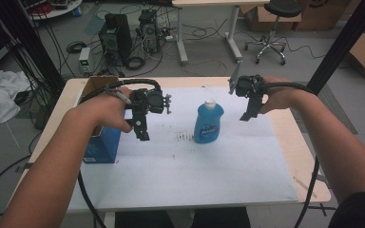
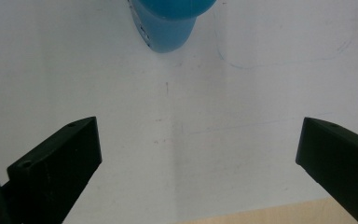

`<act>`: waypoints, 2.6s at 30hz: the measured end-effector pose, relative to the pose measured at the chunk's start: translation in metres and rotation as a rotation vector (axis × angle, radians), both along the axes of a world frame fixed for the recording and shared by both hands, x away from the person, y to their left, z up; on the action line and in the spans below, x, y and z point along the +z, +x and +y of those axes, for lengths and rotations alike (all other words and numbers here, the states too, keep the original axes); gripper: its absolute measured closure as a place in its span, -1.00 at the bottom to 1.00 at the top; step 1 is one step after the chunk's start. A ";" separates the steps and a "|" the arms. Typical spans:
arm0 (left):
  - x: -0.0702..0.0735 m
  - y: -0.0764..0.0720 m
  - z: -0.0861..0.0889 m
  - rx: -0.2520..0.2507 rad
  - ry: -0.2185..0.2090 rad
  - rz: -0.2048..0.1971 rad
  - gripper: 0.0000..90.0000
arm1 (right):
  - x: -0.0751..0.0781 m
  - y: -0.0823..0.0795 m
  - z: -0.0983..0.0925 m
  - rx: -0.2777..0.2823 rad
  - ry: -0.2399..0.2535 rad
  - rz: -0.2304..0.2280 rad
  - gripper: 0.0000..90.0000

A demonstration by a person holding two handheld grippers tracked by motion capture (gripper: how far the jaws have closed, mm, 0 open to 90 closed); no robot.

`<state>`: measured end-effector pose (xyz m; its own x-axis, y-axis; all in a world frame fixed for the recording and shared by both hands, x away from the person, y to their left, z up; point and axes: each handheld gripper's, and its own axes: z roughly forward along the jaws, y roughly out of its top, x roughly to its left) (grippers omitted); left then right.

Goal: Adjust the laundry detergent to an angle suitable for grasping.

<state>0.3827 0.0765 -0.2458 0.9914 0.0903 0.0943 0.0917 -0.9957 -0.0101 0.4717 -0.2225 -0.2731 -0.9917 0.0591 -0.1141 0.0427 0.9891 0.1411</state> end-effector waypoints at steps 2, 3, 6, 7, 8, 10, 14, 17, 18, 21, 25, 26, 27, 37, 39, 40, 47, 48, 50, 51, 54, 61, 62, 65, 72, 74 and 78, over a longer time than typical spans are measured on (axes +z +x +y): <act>0.000 0.000 0.000 -0.003 -0.004 -0.003 -1.00 | 0.000 0.000 -0.001 0.000 -0.005 0.001 -1.00; 0.001 0.000 -0.001 -0.004 -0.010 -0.004 -1.00 | 0.001 0.000 -0.001 0.000 -0.005 0.002 -1.00; 0.000 0.000 -0.002 -0.009 -0.003 0.001 -1.00 | 0.002 0.001 -0.003 0.000 -0.006 0.000 -1.00; 0.000 0.000 -0.002 -0.009 -0.003 0.001 -1.00 | 0.002 0.001 -0.003 0.000 -0.006 0.000 -1.00; -0.001 0.001 -0.003 -0.005 0.000 -0.001 -1.00 | 0.002 0.001 -0.003 -0.003 -0.006 0.001 -1.00; -0.001 0.001 -0.003 -0.002 -0.006 -0.001 -1.00 | 0.001 0.002 -0.005 -0.005 -0.007 -0.001 -1.00; -0.001 0.001 -0.002 0.000 -0.003 0.003 -1.00 | 0.000 0.003 -0.005 0.006 -0.004 -0.001 -1.00; 0.000 0.000 -0.001 0.006 -0.008 0.000 -1.00 | 0.001 0.004 -0.005 0.009 0.007 0.000 -1.00; 0.001 0.000 0.000 0.007 -0.011 -0.002 -1.00 | 0.002 0.005 -0.005 0.011 0.011 -0.001 -1.00; 0.002 -0.001 0.001 0.012 -0.009 -0.004 -1.00 | 0.005 0.005 -0.004 0.015 0.018 -0.005 -1.00; 0.003 -0.003 0.003 0.018 -0.006 -0.005 -1.00 | 0.010 0.005 -0.001 0.029 0.037 -0.011 -1.00; 0.003 -0.003 0.004 0.022 -0.007 -0.003 -1.00 | 0.013 0.005 0.000 0.037 0.049 -0.015 -1.00; 0.003 -0.004 0.004 0.026 -0.010 -0.003 -1.00 | 0.015 0.005 0.001 0.042 0.062 -0.012 -1.00; 0.003 -0.007 0.007 0.041 -0.008 -0.005 -1.00 | 0.032 0.001 0.018 0.105 0.064 -0.026 -1.00; 0.005 -0.009 0.008 0.045 -0.004 -0.006 -1.00 | 0.037 -0.001 0.025 0.131 0.075 -0.023 -1.00; 0.005 -0.009 0.009 0.049 -0.002 -0.006 -1.00 | 0.038 -0.002 0.028 0.139 0.074 -0.025 -1.00; 0.007 -0.011 0.010 0.046 -0.003 -0.012 -1.00 | 0.040 -0.007 0.048 0.195 0.059 -0.020 -1.00; 0.007 -0.011 0.010 0.046 -0.003 -0.012 -1.00 | 0.040 -0.008 0.051 0.202 0.057 -0.018 -1.00; 0.007 -0.011 0.010 0.045 0.000 -0.012 -1.00 | 0.039 -0.009 0.056 0.218 0.047 -0.016 -1.00; 0.007 -0.011 0.010 0.045 0.000 -0.012 -1.00 | 0.039 -0.009 0.056 0.218 0.047 -0.016 -1.00; 0.007 -0.011 0.011 0.043 -0.002 -0.014 -1.00 | 0.036 -0.008 0.064 0.235 0.037 -0.012 -1.00; 0.006 -0.011 0.011 0.043 -0.001 -0.013 -1.00 | 0.025 -0.004 0.073 0.243 0.016 0.002 -1.00; 0.006 -0.012 0.012 0.043 -0.003 -0.013 -1.00 | 0.023 -0.004 0.074 0.244 0.019 0.005 -1.00; 0.005 -0.012 0.011 0.043 -0.002 -0.013 -1.00 | 0.018 -0.004 0.077 0.249 0.022 0.012 -1.00; 0.003 -0.012 0.010 0.038 -0.004 -0.012 -1.00 | 0.005 -0.004 0.081 0.253 0.016 0.026 -1.00; 0.003 -0.012 0.009 0.034 0.000 -0.011 -1.00 | 0.002 -0.004 0.080 0.250 0.024 0.029 -1.00; 0.003 -0.011 0.009 0.033 -0.001 -0.011 -1.00 | -0.003 -0.003 0.080 0.242 0.037 0.035 -1.00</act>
